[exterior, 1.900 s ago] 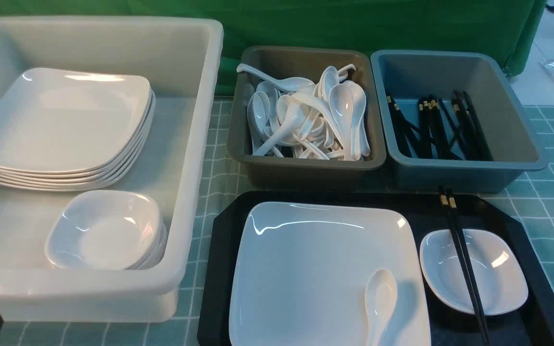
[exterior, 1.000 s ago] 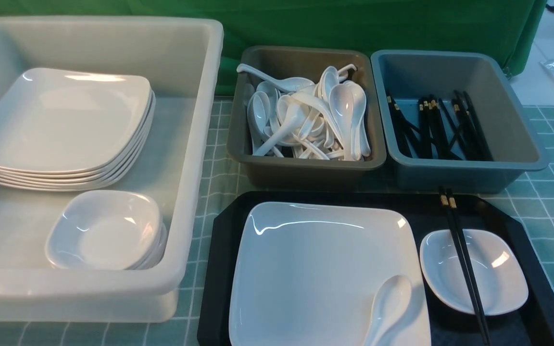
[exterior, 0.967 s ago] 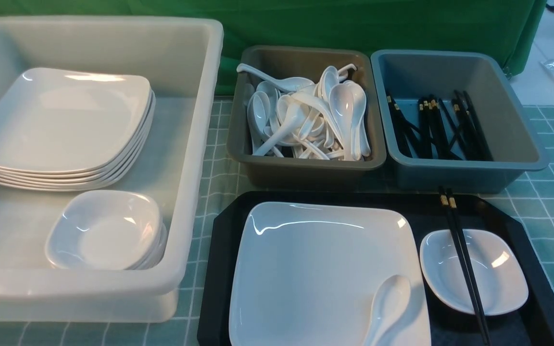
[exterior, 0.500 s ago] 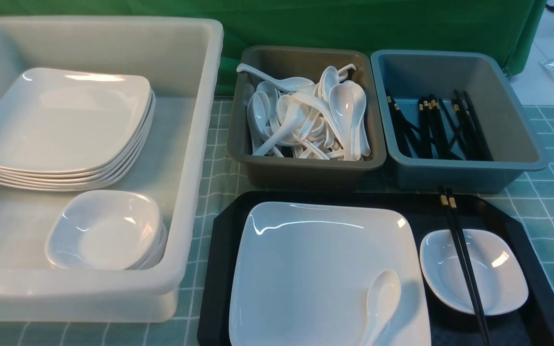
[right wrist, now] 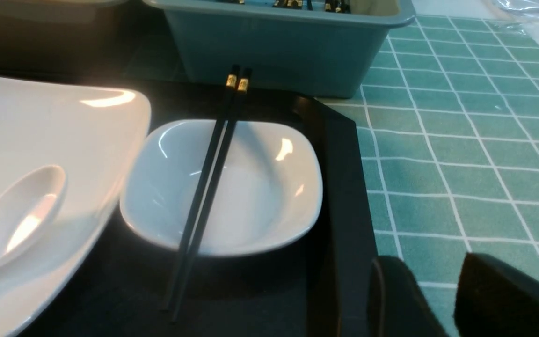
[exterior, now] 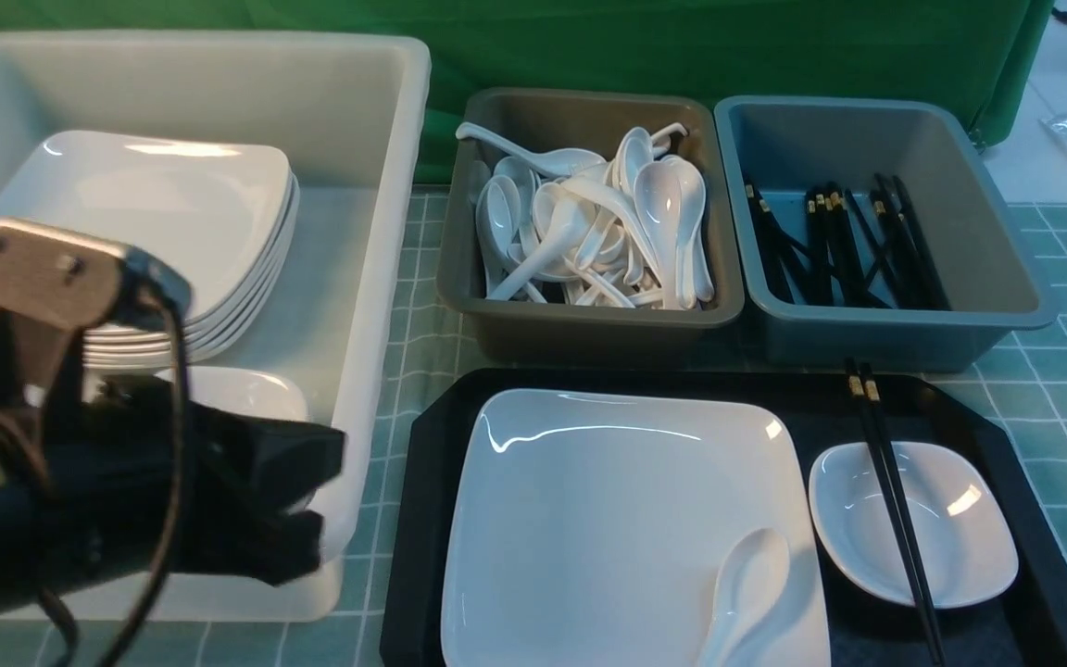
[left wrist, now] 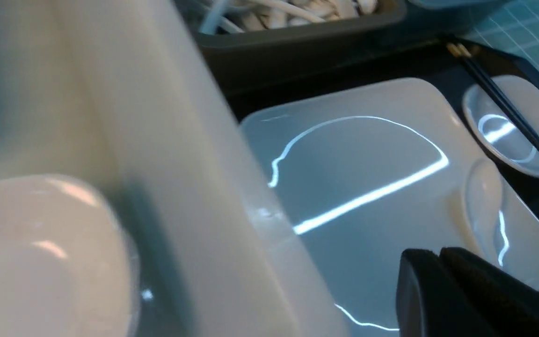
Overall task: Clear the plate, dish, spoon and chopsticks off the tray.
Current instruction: Use the right arm to grab a pair of chopsticks from the plate
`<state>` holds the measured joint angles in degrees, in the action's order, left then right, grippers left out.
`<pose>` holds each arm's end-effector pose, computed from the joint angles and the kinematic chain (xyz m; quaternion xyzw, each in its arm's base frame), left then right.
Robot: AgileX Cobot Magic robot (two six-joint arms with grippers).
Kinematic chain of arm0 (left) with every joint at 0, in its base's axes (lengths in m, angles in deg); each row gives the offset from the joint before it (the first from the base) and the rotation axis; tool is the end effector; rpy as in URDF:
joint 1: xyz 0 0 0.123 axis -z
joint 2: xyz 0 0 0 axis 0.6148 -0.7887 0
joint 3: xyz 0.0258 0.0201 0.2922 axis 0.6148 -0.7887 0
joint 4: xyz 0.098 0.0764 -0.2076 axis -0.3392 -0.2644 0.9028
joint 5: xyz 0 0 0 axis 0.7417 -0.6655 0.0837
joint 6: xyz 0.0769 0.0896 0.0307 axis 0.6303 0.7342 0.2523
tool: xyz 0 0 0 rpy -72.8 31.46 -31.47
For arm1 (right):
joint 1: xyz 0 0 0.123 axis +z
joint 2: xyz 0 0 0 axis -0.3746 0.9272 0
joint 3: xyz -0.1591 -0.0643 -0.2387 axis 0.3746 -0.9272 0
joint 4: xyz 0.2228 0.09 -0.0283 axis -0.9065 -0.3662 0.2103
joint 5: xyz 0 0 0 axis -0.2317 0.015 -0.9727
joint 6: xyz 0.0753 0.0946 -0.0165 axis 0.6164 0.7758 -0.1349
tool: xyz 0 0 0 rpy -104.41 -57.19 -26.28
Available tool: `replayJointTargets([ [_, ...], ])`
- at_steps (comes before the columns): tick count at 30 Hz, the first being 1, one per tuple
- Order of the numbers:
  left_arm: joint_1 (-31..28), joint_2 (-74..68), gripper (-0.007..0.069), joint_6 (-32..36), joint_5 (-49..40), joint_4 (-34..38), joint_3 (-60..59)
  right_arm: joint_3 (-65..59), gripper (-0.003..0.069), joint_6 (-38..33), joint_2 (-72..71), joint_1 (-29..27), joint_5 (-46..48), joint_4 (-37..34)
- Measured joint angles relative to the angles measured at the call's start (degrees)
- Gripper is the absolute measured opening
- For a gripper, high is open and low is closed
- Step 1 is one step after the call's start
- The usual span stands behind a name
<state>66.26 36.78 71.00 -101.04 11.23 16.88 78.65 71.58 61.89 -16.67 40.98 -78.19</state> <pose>0.1643 -0.1079 0.2918 0.2278 0.8376 -0.1893 0.4590 0.0679 0.0037 0.1893 -0.0496 0.7467 0.0036 0.6633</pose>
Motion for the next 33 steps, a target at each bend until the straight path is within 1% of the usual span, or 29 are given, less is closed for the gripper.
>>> replayJointTargets([
  [1,2.72,-0.70,0.0017,0.53,1.21,-0.05,0.00,0.00,0.0241,2.11,0.00,0.00,-1.90,-1.75],
  [2,3.05,-0.70,0.0017,0.60,1.39,-0.05,0.00,0.00,0.0241,2.63,0.00,0.00,-2.73,-2.66],
  [4,6.47,-1.04,0.0017,0.88,3.59,-0.05,0.00,0.00,0.0241,11.70,0.00,0.00,-8.12,-8.72],
  [5,7.10,-1.04,0.0017,0.95,4.01,-0.05,0.06,0.00,0.0241,14.01,0.00,0.00,-9.45,-10.25],
  [6,7.64,-1.04,0.0017,0.95,4.41,-0.05,0.06,0.00,0.0241,17.73,0.00,0.00,-12.00,-11.35],
  [8,8.12,-1.04,0.0017,1.00,4.53,-0.05,0.06,0.00,0.0237,22.05,0.00,0.00,-15.94,-12.59],
  [10,8.17,-1.04,0.0017,1.00,4.53,-0.12,0.06,0.49,0.0218,23.87,0.08,0.15,-15.38,-12.98],
  [11,8.18,-1.04,0.0017,1.00,4.47,-0.12,0.06,1.89,0.0206,24.10,0.78,0.61,-12.81,-13.04],
  [13,8.18,-1.04,0.0017,1.00,4.41,-0.17,0.06,6.10,0.0197,22.75,3.66,1.71,-7.62,-13.12],
  [14,8.18,-1.04,0.0017,1.09,4.41,-0.17,0.06,7.44,0.0196,22.36,4.71,1.88,-6.94,-13.12],
  [15,8.18,-1.04,0.0017,1.28,4.05,-0.17,0.16,11.15,0.0195,19.14,7.89,2.81,-2.64,-13.18],
  [16,8.18,-1.04,0.0017,1.87,3.34,-0.17,0.49,17.83,0.0197,13.89,14.44,4.79,3.45,-13.18],
  [19,8.18,-1.04,0.0017,2.95,2.38,-0.17,1.36,29.37,0.0207,6.26,28.11,7.57,13.89,-13.18],
  [20,8.18,-1.04,0.0017,3.19,2.08,-0.17,1.61,30.85,0.0211,5.55,30.14,7.93,15.30,-13.18],
  [22,8.18,-1.04,0.0017,3.81,-0.27,-0.17,2.54,39.54,0.0253,3.05,44.06,9.76,23.52,-13.18],
  [23,8.18,-0.96,0.0017,3.77,-0.27,-0.17,2.54,40.03,0.0253,2.82,44.96,9.84,24.03,-13.18],
  [24,8.18,-0.39,0.0017,3.95,-2.39,0.04,2.73,43.22,0.0280,1.77,52.02,10.42,26.91,-13.18],
  [27,8.18,2.29,0.0017,4.00,-4.49,0.23,2.73,46.53,0.0336,-0.88,64.73,10.79,27.58,-13.18],
  [28,8.18,2.51,0.0017,4.00,-4.55,0.23,2.73,46.78,0.0343,-1.24,66.15,10.79,27.26,-13.18],
  [33,8.18,7.72,0.0017,4.06,-4.69,0.28,2.80,49.17,0.0416,-2.57,80.11,10.79,22.00,-12.94],
])
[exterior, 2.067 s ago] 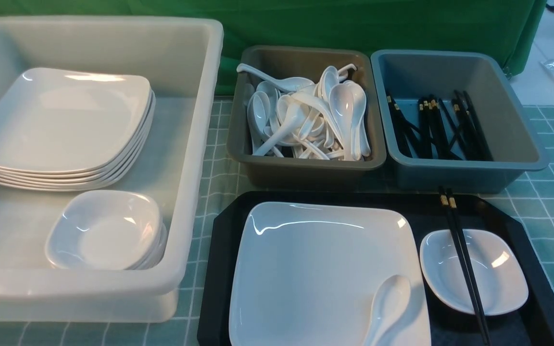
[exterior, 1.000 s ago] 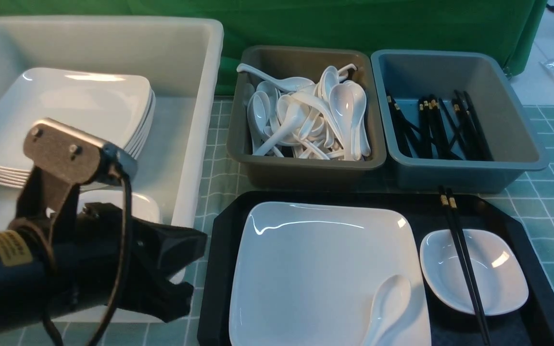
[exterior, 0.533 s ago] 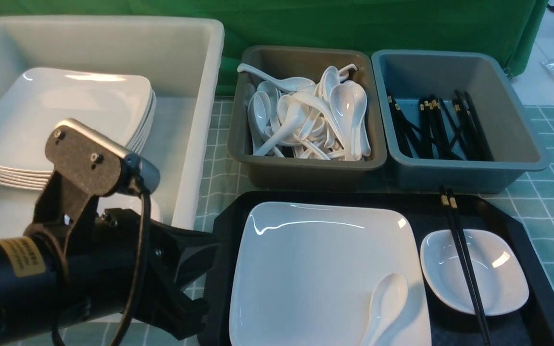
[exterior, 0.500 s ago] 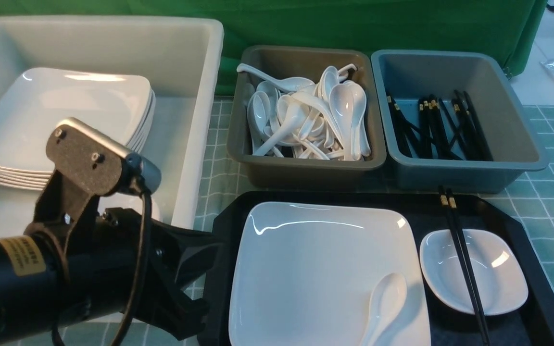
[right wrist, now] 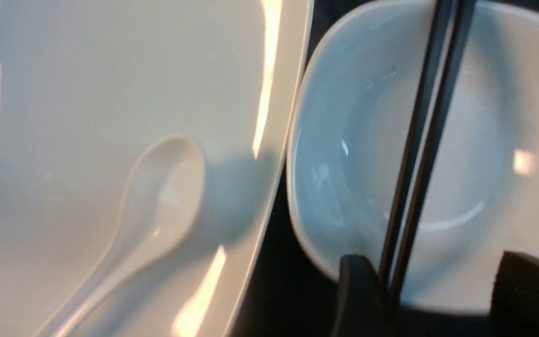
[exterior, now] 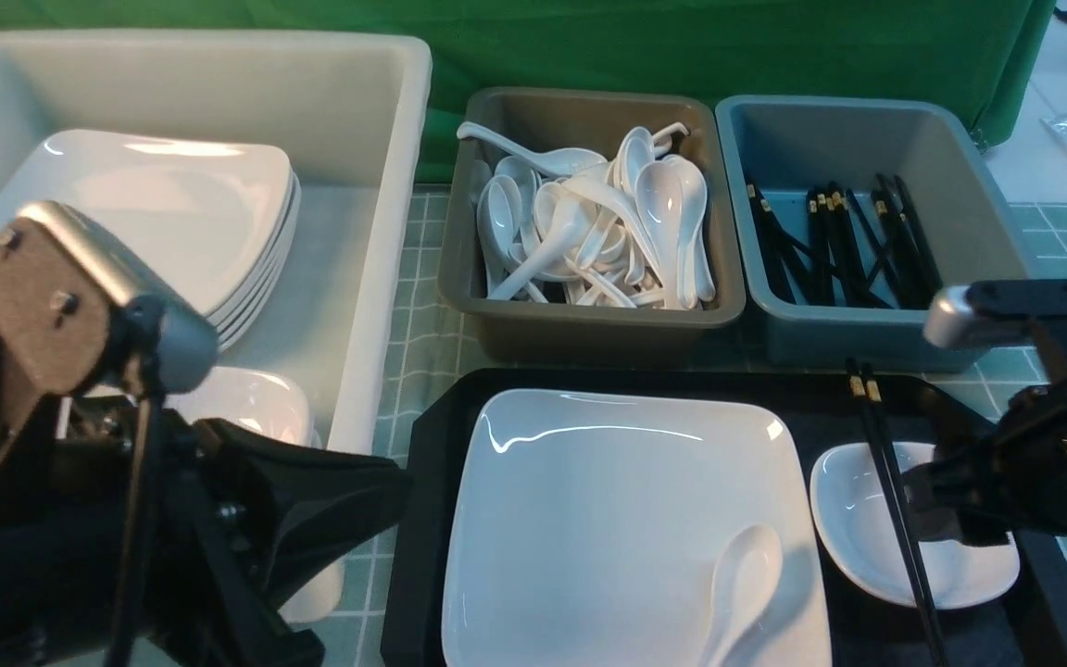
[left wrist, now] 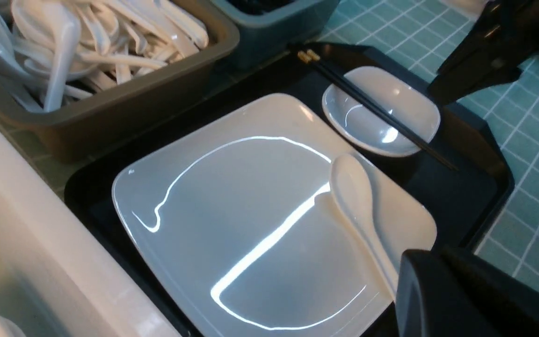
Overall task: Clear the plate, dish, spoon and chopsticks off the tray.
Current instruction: Use the right arm to grab a pair of chopsticks from the plate, then use the right arm to put the chopsticks into the small storage box on the right
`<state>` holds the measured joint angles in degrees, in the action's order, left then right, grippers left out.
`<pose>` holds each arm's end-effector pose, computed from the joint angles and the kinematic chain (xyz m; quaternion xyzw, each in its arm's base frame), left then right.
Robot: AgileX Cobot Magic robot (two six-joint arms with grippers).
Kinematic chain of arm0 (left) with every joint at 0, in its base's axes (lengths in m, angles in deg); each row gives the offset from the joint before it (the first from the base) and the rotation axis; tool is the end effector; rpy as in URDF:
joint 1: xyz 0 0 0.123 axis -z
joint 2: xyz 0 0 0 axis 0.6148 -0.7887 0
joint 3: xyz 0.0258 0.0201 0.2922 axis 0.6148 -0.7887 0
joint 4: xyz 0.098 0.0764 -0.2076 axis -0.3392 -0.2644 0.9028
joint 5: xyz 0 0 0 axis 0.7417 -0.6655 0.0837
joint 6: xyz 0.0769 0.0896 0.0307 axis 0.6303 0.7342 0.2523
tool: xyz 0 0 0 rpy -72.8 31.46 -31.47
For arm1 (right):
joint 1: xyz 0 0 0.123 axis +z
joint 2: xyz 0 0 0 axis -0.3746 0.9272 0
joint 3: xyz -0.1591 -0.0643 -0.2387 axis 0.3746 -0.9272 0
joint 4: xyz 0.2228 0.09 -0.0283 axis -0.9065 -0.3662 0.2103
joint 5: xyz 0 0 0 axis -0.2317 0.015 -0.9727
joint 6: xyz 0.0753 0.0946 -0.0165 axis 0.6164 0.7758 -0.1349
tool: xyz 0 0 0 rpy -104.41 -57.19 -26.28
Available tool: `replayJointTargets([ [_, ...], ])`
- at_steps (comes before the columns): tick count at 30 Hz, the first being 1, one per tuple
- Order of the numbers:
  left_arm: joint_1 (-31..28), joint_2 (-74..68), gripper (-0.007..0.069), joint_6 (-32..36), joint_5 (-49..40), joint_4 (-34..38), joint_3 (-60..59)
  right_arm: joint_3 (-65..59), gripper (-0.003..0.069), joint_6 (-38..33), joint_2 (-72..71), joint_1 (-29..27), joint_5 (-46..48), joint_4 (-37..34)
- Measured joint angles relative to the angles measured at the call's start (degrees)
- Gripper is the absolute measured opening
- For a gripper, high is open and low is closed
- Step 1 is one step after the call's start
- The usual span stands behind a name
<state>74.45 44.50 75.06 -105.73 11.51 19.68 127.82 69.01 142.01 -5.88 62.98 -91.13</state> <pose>0.1233 -0.1171 0.3255 0.3203 0.7766 -0.2280 0.4923 0.2626 0.0843 0.2252 -0.0957 0.9600 0.0811 0.2502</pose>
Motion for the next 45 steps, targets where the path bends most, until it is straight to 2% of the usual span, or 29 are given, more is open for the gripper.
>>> replayJointTargets([
  [5,0.00,3.05,0.0017,0.00,-0.44,0.00,0.02,3.44,0.0441,-0.73,10.72,0.00,-4.19,0.46],
  [9,0.00,3.32,0.0017,0.00,-1.40,-0.05,0.02,6.52,0.0442,0.62,17.03,0.00,-5.66,3.56],
  [17,0.00,3.32,0.0017,0.00,-3.04,-0.05,0.02,8.11,0.0439,1.22,21.60,0.00,-6.09,5.53],
  [20,0.00,3.32,0.0017,0.12,-3.23,-0.05,0.02,8.37,0.0349,0.30,21.72,0.00,-6.04,5.99],
  [21,0.00,3.32,0.0017,0.12,-3.23,-0.05,0.02,8.37,0.0349,0.00,21.72,0.00,-6.04,5.99],
  [24,0.00,3.32,0.0017,0.12,-3.29,-0.05,0.02,8.50,0.0113,-2.89,21.81,0.00,-4.99,6.08],
  [27,0.00,3.32,0.0017,0.12,-3.29,-0.05,0.02,8.50,0.0112,-3.92,21.06,0.00,-3.38,5.89],
  [30,0.00,3.32,0.0017,0.16,-3.06,-0.05,0.02,8.65,0.0113,-4.36,15.99,1.07,2.03,5.76],
  [33,0.00,3.32,0.0017,0.28,-0.60,-0.05,0.02,10.45,0.0113,-5.84,9.59,2.93,6.70,5.25],
  [35,0.00,3.32,0.0017,0.36,1.83,0.00,0.02,12.86,0.0113,-6.68,6.69,3.10,6.50,4.72],
  [40,0.00,3.32,0.0017,0.43,8.14,0.00,0.02,23.54,0.0113,-7.39,8.51,-0.58,1.92,2.62],
  [42,0.00,3.32,0.0017,0.49,10.25,0.00,0.02,33.02,0.0113,-7.97,15.31,-4.14,-1.09,0.61],
  [43,0.00,3.32,0.0017,0.59,10.43,0.00,0.02,33.87,0.0113,-8.05,15.32,-4.40,-1.24,0.61],
  [45,0.00,3.32,0.0017,0.82,10.79,0.05,0.02,46.07,0.0113,-8.09,24.25,-7.43,-2.13,-1.87],
])
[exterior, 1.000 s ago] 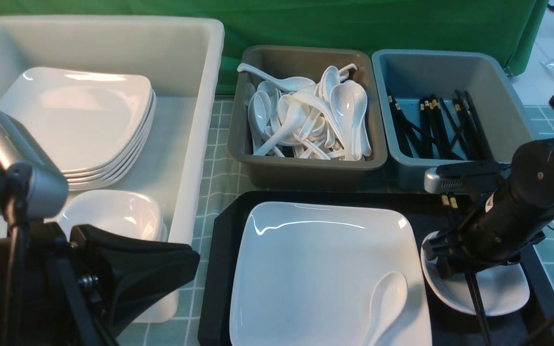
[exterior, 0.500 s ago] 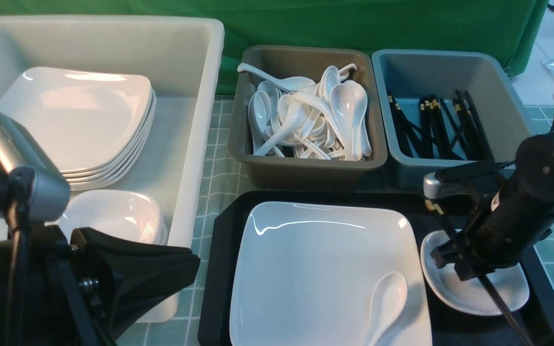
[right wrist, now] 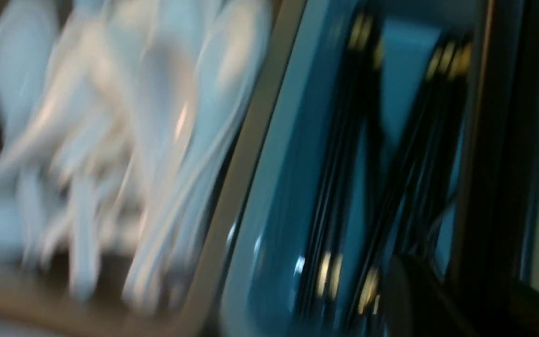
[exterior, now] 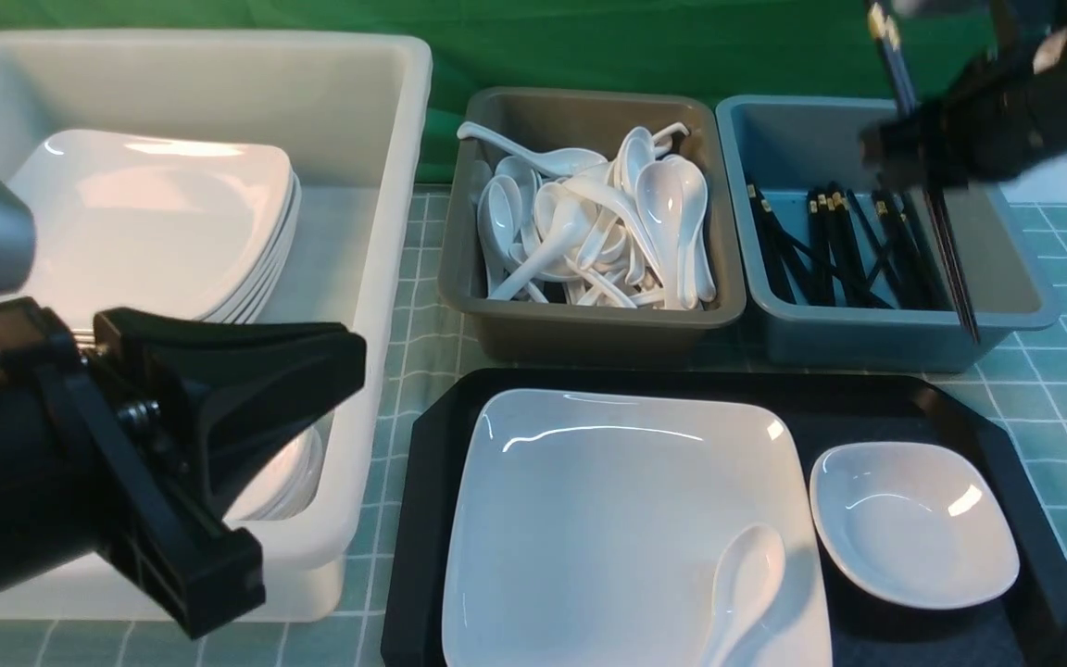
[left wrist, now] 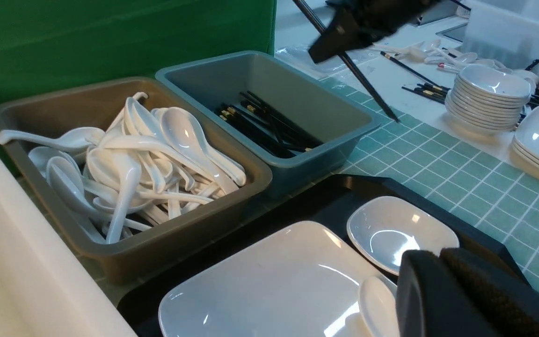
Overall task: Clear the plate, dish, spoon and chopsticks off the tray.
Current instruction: Use the right arm to put the chopsticks into the small storage box on the right, then use the right arm to grab a small plate from the dinner plate
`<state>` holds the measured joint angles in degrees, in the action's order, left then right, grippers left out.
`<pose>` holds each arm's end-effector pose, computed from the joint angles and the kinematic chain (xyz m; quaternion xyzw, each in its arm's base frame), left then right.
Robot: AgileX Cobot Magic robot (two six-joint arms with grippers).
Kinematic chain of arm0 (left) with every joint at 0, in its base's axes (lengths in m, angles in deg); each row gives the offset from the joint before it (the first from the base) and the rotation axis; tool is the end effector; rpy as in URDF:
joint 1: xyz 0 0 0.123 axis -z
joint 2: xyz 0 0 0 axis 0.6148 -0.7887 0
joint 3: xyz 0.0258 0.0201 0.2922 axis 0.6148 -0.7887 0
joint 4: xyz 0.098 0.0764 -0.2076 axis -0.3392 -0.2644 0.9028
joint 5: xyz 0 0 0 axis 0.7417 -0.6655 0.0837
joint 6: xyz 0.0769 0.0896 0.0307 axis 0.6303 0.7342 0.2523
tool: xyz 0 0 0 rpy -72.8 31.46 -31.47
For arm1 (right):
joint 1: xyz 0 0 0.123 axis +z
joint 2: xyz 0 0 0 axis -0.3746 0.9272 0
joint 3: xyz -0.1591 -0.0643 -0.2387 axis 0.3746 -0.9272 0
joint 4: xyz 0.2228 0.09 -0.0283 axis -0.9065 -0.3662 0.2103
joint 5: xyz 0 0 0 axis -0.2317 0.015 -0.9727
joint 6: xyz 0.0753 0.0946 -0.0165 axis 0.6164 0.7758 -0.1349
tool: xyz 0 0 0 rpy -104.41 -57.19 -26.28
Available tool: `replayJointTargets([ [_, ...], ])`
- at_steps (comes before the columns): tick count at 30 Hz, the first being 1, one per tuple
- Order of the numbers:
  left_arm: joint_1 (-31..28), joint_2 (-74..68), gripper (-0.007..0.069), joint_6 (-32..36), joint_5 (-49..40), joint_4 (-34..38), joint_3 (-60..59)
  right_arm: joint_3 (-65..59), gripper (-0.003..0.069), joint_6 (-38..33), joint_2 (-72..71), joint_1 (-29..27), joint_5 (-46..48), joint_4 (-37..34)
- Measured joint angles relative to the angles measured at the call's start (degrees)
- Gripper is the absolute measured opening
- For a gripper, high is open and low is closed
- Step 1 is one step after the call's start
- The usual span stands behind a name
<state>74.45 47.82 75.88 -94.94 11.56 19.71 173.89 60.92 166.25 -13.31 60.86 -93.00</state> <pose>0.1242 -0.1075 0.3553 0.2815 0.7191 -0.2289 0.5926 0.4440 0.0777 0.3285 -0.0900 0.8846 0.0676 0.4526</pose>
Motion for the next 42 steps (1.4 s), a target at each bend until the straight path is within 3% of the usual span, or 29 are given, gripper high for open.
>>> replayJointTargets([
  [5,0.00,0.00,0.0017,0.00,-0.54,0.20,0.00,18.01,0.0113,2.07,13.96,-3.64,0.39,-2.81],
  [9,0.00,0.00,0.0017,0.00,-2.14,0.32,0.00,25.14,0.0137,4.39,20.91,-4.47,2.08,-2.71],
  [16,0.00,0.00,0.0017,0.00,-2.65,0.32,0.00,26.04,0.0461,4.60,22.40,-4.47,10.58,-1.43],
  [18,0.00,0.00,0.0017,0.31,-2.65,0.27,0.00,26.04,0.0482,4.51,21.22,-4.47,12.87,-0.79],
  [21,0.00,0.00,0.0017,0.77,-2.71,-0.27,0.00,26.09,0.0428,2.85,17.64,-4.40,19.37,-0.29],
  [25,0.00,0.00,0.0017,0.94,-3.01,-1.31,0.00,26.35,0.0218,-0.97,10.90,-2.26,32.15,1.31],
  [28,0.00,0.00,0.0017,1.71,-4.02,-1.81,0.00,24.32,0.0171,-1.95,6.90,0.61,33.33,4.89],
  [32,0.00,0.41,0.0017,2.79,-7.76,-2.20,0.00,7.13,0.0179,-3.43,-4.20,9.90,33.23,15.38],
  [36,0.00,0.94,0.0017,3.79,-10.36,-2.25,0.00,-9.90,0.0211,-3.56,-12.28,15.10,32.83,17.86],
  [38,0.00,1.12,0.0017,4.71,-11.70,-2.31,0.00,-27.10,0.0281,-3.67,-18.20,17.54,25.82,18.73],
  [39,0.00,1.12,0.0017,4.68,-11.70,-2.31,0.00,-28.14,0.0287,-3.67,-18.44,17.64,25.02,18.73],
  [42,0.00,1.24,0.0017,4.94,-11.85,-2.47,0.00,-42.45,0.0414,-4.36,-19.68,17.94,9.86,19.15],
])
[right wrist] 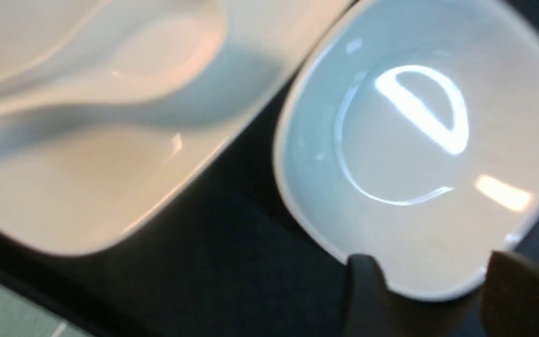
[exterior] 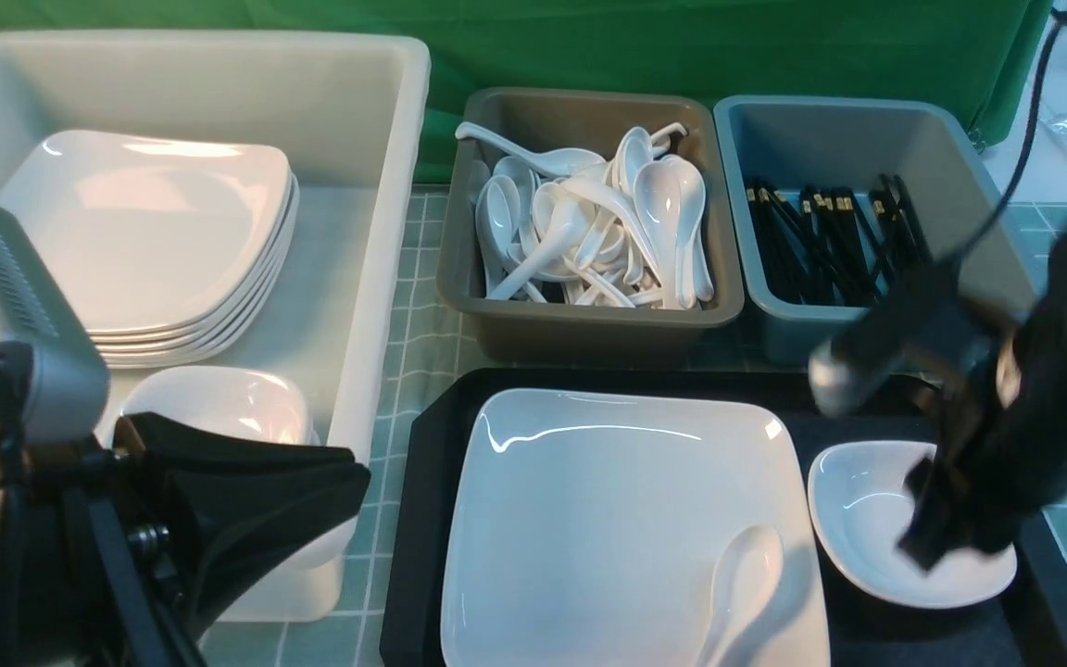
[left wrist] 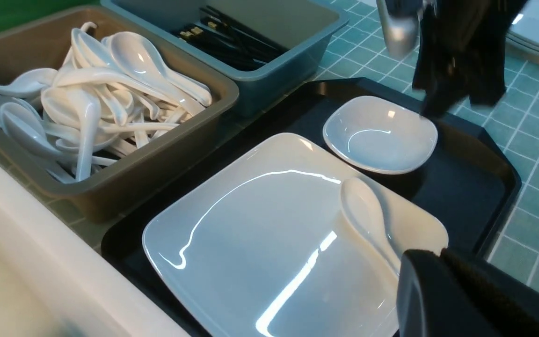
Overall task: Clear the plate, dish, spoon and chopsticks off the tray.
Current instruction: Use the right arm to grab a small plate from the dinner plate
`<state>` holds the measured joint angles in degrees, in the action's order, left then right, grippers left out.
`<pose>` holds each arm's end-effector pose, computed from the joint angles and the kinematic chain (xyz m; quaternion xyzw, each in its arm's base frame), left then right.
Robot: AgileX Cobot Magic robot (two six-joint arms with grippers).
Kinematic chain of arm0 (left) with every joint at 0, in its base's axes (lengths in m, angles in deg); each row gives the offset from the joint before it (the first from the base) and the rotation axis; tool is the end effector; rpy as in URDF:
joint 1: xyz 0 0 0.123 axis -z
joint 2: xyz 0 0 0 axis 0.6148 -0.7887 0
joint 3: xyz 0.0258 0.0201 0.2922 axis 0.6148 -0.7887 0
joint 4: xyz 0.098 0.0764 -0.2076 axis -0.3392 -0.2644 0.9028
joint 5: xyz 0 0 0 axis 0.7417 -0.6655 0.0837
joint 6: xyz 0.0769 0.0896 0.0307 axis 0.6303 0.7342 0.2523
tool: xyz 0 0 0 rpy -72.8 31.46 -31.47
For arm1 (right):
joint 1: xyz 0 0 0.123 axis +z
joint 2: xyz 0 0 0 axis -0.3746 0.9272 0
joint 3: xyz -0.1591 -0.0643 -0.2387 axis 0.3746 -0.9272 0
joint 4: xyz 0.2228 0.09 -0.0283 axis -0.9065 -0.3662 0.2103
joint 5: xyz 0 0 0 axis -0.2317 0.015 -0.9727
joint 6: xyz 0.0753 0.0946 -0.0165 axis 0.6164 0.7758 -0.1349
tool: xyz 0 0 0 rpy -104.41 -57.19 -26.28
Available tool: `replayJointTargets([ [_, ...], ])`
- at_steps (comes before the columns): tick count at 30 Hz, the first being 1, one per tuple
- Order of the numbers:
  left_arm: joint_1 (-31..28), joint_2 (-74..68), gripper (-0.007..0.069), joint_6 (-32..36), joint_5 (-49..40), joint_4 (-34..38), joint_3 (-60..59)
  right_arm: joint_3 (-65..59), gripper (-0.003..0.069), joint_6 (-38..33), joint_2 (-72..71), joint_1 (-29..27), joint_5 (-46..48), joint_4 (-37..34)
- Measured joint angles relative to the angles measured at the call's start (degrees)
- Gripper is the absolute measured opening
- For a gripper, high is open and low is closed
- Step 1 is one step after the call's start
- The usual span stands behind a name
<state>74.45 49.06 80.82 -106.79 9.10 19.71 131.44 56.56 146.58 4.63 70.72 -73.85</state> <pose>0.1101 -0.1056 0.3357 0.3676 0.7386 -0.1919 0.5316 0.2580 0.1131 0.2142 -0.3797 0.9036 -0.0479 0.1923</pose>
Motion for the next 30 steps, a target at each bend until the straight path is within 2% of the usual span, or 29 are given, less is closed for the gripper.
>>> replayJointTargets([
  [3,0.00,-0.04,0.0017,0.00,0.00,-0.05,0.00,-3.96,0.0478,-0.19,1.32,0.04,-6.83,0.07],
  [6,0.00,-0.04,0.0017,0.00,0.00,-0.05,0.00,-4.77,0.0501,-0.25,3.52,0.04,-9.89,0.07],
  [15,0.00,0.01,0.0017,0.00,-0.11,0.01,0.00,-4.77,0.0506,-2.27,10.89,0.06,-15.98,0.73],
  [22,0.00,0.01,0.0017,0.00,-0.43,0.05,0.00,-4.12,0.0469,-2.38,11.89,0.60,-15.55,1.37],
  [30,0.00,0.01,0.0017,0.38,-0.82,0.19,0.00,-3.88,0.0513,-2.18,11.60,0.65,-14.92,2.76],
])
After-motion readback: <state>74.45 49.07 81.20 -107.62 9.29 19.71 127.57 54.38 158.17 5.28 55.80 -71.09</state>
